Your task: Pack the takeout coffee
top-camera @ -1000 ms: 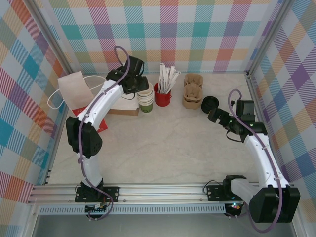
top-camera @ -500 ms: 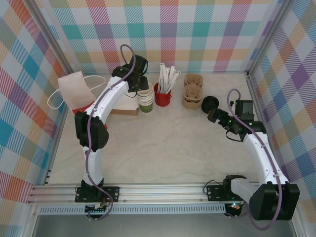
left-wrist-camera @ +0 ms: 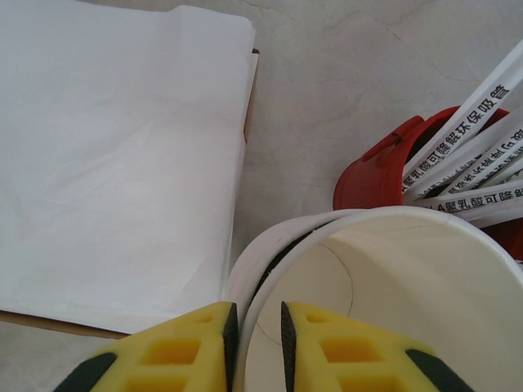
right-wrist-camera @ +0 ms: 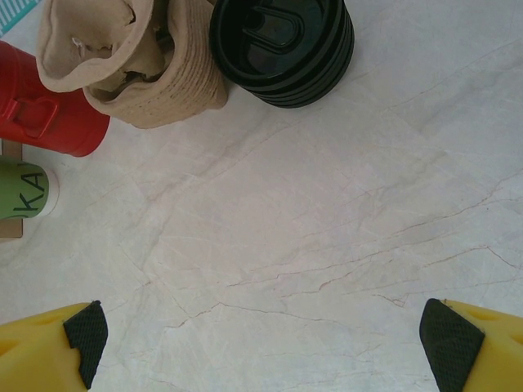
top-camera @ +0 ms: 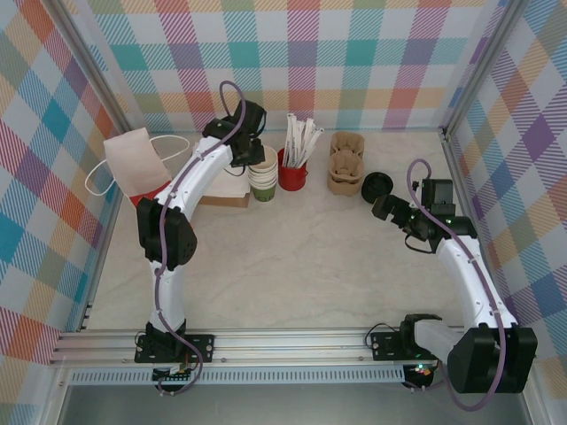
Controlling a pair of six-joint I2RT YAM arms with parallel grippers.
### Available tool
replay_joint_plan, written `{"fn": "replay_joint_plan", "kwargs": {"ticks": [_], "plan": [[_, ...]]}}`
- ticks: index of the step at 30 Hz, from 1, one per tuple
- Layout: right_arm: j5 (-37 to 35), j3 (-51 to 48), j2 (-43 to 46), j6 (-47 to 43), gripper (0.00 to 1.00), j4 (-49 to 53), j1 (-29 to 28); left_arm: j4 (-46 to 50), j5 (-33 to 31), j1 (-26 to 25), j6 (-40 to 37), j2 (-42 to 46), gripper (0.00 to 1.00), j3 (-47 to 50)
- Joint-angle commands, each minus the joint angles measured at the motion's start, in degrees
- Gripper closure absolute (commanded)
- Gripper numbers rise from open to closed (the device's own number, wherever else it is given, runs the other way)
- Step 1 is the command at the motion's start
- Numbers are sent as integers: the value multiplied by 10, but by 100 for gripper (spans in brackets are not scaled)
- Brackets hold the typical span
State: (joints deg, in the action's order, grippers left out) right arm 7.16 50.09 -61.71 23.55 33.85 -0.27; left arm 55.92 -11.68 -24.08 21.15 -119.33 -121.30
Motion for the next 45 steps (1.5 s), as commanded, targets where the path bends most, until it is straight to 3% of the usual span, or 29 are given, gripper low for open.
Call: {"fn": "replay_joint_plan", "kwargs": {"ticks": [1, 11, 35, 45], "plan": [[8, 5, -4, 5, 0, -8, 3, 16, -7, 8, -10, -2, 81, -26], [7, 5, -2, 4, 0, -4, 3, 18, 2, 8, -14, 15, 96, -27], [-3, 9, 8, -10, 0, 13, 3, 1, 44, 12, -8, 83, 100, -26], [-12, 27, 13, -22, 0, 31, 3, -4, 73, 4, -10, 188, 100, 5]]}}
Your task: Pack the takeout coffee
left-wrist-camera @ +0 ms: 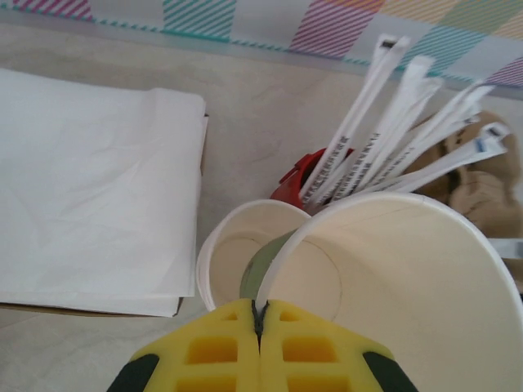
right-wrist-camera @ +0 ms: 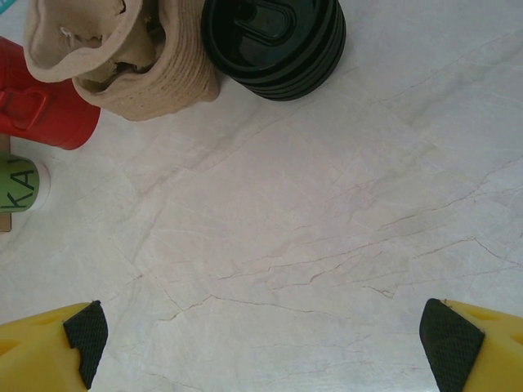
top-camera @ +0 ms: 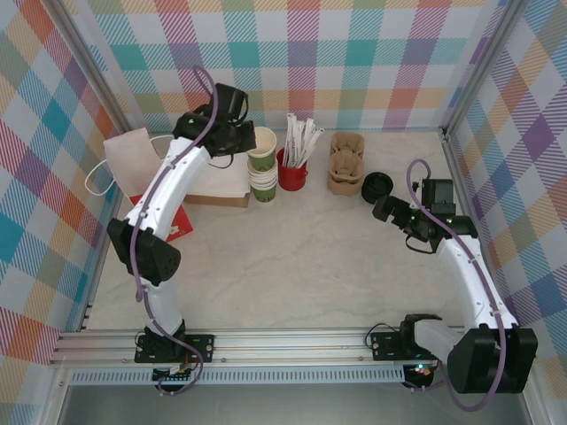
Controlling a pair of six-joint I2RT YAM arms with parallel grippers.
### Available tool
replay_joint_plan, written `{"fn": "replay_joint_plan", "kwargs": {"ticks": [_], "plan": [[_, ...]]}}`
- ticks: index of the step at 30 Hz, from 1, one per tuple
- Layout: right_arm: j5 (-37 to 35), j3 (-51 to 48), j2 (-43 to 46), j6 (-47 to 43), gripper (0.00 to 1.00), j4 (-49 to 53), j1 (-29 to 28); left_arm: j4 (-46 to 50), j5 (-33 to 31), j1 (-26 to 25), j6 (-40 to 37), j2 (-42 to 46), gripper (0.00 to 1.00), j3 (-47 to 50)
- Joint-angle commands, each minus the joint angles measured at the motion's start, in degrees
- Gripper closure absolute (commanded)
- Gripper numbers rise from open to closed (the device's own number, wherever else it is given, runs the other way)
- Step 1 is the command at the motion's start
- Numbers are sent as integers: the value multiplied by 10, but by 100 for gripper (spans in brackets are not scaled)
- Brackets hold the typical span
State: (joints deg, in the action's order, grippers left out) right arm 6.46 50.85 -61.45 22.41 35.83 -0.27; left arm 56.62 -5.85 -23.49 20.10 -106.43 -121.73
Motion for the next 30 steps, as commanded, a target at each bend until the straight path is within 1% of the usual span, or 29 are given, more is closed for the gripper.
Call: {"fn": "replay_joint_plan", "kwargs": {"ticks": [1, 7, 11, 16, 22, 24, 30], "plan": [[-3, 20, 10, -8, 0, 10, 3, -15, 14, -5, 0, 73, 100, 19], [3, 20, 8, -2, 0, 10, 3, -21, 10, -27, -4, 139, 100, 54], [4, 20, 8, 2, 0, 9, 3, -35, -2, -66, -23, 177, 100, 95], [7, 21, 6, 5, 0, 10, 3, -42, -7, -106, -25, 204, 100, 158], [13, 17, 1, 11, 0, 7, 3, -63, 5, -152, -8, 189, 100, 232], [15, 17, 2, 11, 0, 6, 3, -78, -11, -168, -2, 183, 100, 261], [19, 14, 3, 13, 0, 6, 3, -173, -21, -197, 42, 172, 100, 372]]}}
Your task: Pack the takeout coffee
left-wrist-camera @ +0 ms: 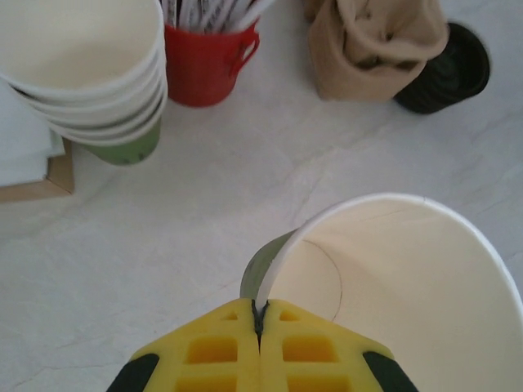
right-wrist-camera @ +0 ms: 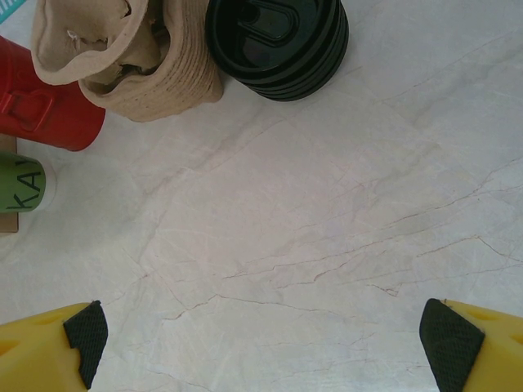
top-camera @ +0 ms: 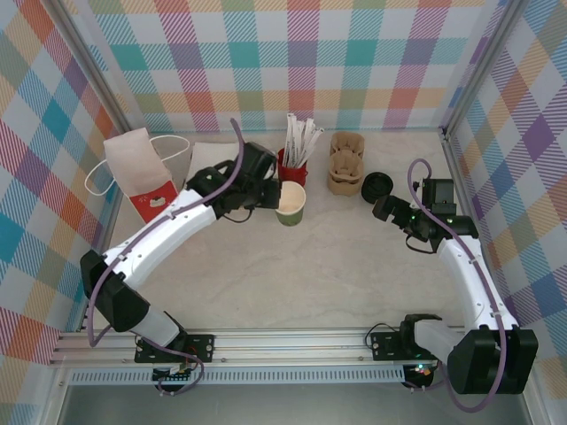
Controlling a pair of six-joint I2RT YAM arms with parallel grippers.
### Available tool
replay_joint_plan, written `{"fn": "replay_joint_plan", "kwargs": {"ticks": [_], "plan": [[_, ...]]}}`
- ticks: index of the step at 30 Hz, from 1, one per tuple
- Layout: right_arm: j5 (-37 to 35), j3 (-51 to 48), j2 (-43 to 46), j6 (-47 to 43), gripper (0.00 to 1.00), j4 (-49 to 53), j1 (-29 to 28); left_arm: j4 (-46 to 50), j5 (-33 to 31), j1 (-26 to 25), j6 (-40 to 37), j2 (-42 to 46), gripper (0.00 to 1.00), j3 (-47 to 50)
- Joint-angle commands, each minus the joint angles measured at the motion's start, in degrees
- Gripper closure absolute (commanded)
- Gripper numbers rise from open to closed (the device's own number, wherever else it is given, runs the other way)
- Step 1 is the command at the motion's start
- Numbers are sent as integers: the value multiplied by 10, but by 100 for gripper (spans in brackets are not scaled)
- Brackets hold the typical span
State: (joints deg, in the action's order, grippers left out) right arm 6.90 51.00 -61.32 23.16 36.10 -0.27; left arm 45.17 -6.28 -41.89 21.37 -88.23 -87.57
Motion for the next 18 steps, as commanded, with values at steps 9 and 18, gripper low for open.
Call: {"fn": "replay_joint_plan", "kwargs": {"ticks": [9, 18], "plan": [[24, 14, -3, 7, 0, -1, 3, -131, -19, -24, 74, -47, 100, 108], [22, 7, 4, 11, 0, 0, 3, -140, -15, -31, 78, -96, 100, 111]]}}
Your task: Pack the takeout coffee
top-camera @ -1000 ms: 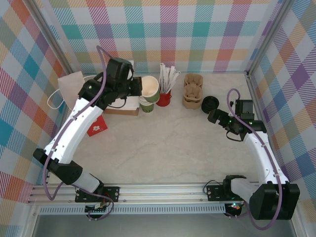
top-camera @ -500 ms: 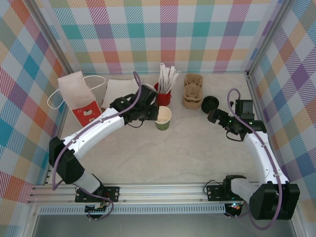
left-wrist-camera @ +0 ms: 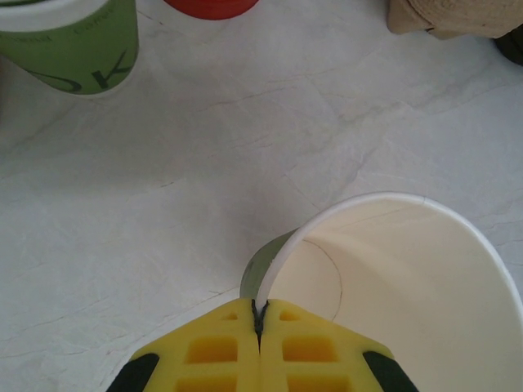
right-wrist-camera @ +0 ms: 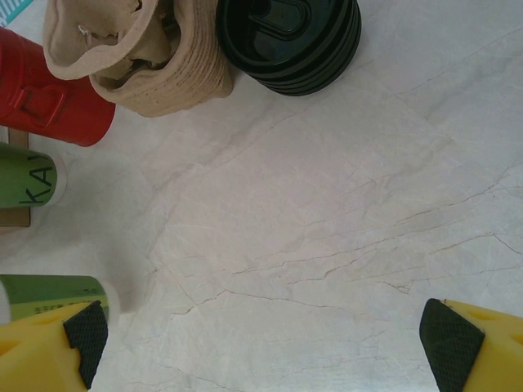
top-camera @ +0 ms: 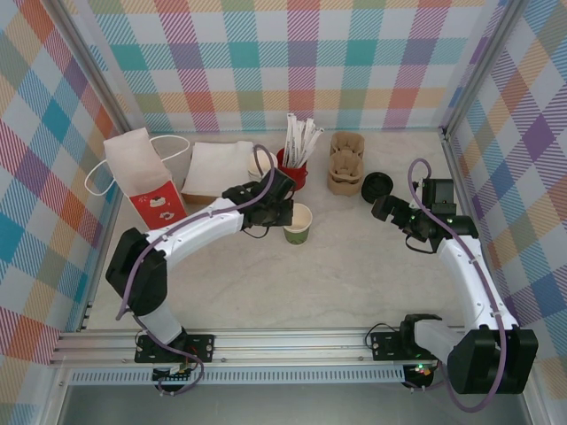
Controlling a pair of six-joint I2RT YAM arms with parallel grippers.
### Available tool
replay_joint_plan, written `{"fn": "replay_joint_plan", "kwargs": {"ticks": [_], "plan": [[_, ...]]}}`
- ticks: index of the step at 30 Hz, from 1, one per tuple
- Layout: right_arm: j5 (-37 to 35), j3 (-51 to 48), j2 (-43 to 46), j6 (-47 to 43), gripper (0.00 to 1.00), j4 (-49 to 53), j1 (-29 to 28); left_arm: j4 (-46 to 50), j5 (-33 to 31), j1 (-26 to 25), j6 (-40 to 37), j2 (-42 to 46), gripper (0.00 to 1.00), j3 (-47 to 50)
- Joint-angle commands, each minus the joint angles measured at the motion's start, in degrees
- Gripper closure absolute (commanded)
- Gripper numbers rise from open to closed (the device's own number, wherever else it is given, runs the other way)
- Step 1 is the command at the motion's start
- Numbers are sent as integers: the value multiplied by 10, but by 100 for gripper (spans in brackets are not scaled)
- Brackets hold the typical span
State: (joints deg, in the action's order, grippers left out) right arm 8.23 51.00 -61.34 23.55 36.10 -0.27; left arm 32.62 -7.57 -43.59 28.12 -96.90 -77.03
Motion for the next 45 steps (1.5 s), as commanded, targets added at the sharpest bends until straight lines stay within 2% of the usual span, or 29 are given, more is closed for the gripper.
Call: {"fn": "replay_joint_plan", "kwargs": {"ticks": [1, 5, 12, 19, 25, 31, 37, 40, 45], "plan": [[8, 8, 4, 7, 0, 0, 3, -16, -1, -14, 11, -14, 100, 6], [8, 10, 3, 7, 0, 2, 3, -15, 2, -15, 14, -28, 99, 6], [1, 14, 0, -3, 0, 7, 3, -10, 0, -15, 13, -26, 88, 4], [-11, 30, -10, -23, 0, 26, 3, 1, -3, -16, 11, -2, 72, -4], [-14, 51, -35, -48, 0, 41, 3, 14, -21, -15, 5, 40, 55, -8], [-25, 99, -102, -85, 0, 71, 3, 22, -51, -15, -2, 98, 35, -1], [-61, 146, -178, -103, 0, 65, 3, 28, -96, -15, -12, 167, 28, 27], [-79, 177, -218, -109, 0, 60, 3, 28, -116, -15, -14, 206, 21, 53], [-98, 235, -292, -125, 8, 62, 4, 24, -147, -15, -12, 277, 8, 100]]}}
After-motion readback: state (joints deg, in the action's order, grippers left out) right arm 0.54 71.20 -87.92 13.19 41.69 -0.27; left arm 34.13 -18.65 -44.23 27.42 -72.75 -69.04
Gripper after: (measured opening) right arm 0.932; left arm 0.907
